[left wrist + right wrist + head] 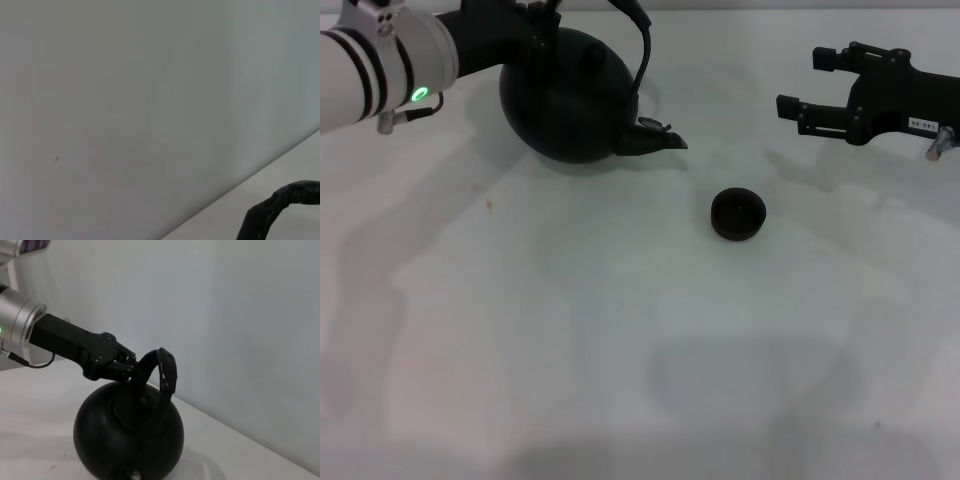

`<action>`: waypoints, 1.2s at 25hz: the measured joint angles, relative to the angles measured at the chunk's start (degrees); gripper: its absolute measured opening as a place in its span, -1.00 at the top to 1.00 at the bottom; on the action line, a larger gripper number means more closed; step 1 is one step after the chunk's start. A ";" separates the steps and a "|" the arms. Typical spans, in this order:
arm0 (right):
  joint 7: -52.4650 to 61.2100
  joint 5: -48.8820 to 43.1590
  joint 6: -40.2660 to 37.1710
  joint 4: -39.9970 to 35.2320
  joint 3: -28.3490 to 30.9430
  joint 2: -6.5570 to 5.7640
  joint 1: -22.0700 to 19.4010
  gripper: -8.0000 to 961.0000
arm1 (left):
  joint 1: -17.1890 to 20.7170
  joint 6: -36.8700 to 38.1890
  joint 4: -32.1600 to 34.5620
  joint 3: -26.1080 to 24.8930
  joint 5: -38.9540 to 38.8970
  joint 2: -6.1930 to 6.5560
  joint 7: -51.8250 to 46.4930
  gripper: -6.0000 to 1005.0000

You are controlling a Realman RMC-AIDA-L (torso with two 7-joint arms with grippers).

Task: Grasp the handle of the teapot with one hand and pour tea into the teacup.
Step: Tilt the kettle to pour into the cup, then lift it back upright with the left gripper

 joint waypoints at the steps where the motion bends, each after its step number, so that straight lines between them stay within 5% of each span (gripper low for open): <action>1: -0.04 0.00 0.03 -0.01 0.24 -0.02 0.01 -0.73 | 0.00 0.01 0.34 0.25 0.66 0.00 -0.58 0.72; 30: -0.66 0.58 0.01 0.09 1.28 0.03 0.50 -0.73 | -2.15 0.68 5.33 6.20 14.47 0.04 -12.90 0.72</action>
